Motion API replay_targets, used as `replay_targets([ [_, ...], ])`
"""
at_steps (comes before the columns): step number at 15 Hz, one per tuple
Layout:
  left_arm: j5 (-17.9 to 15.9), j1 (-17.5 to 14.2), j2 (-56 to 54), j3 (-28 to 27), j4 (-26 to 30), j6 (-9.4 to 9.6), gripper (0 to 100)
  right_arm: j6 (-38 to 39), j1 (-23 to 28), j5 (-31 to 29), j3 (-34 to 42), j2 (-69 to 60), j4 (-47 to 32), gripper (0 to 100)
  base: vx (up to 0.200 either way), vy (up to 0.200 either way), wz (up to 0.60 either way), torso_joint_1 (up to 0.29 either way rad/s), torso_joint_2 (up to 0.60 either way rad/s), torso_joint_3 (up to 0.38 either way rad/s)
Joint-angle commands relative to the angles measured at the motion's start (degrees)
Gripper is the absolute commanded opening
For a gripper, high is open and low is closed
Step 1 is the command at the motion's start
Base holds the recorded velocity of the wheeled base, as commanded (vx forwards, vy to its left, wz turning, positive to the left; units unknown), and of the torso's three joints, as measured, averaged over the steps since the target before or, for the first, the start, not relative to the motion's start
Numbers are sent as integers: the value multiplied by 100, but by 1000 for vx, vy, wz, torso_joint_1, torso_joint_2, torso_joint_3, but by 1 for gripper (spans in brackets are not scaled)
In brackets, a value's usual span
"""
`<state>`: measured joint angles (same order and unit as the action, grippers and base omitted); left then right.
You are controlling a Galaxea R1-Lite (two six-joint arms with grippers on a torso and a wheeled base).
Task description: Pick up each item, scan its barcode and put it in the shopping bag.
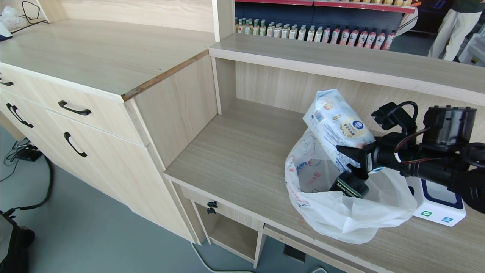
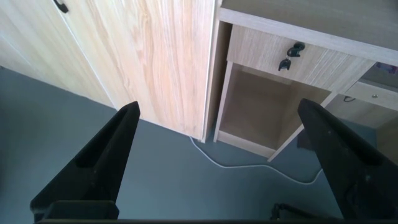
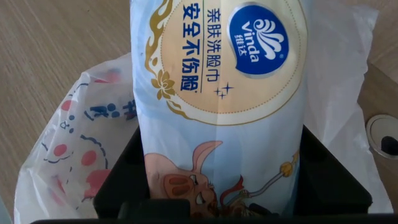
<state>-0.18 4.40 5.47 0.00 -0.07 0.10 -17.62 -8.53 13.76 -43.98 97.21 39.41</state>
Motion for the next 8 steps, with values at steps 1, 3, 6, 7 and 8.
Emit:
replay_targets([
  [1, 1, -1, -2, 0, -1, -1, 100, -31, 45, 4, 39, 18, 5, 0, 0, 0, 0, 0, 0, 0],
  [3, 1, -1, -2, 0, -1, -1, 100, -111, 141, 4, 74, 35, -13, 0, 0, 0, 0, 0, 0, 0],
  [6, 1, -1, -2, 0, -1, -1, 100, -128, 238, 4, 57, 26, -250, 0, 0, 0, 0, 0, 0, 0],
  [7, 1, -1, -2, 0, -1, -1, 100, -128, 256, 4, 39, 26, -303, 0, 0, 0, 0, 0, 0, 0],
  [8, 1, -1, -2, 0, -1, -1, 100, -128, 256, 4, 48, 26, -303, 0, 0, 0, 0, 0, 0, 0],
])
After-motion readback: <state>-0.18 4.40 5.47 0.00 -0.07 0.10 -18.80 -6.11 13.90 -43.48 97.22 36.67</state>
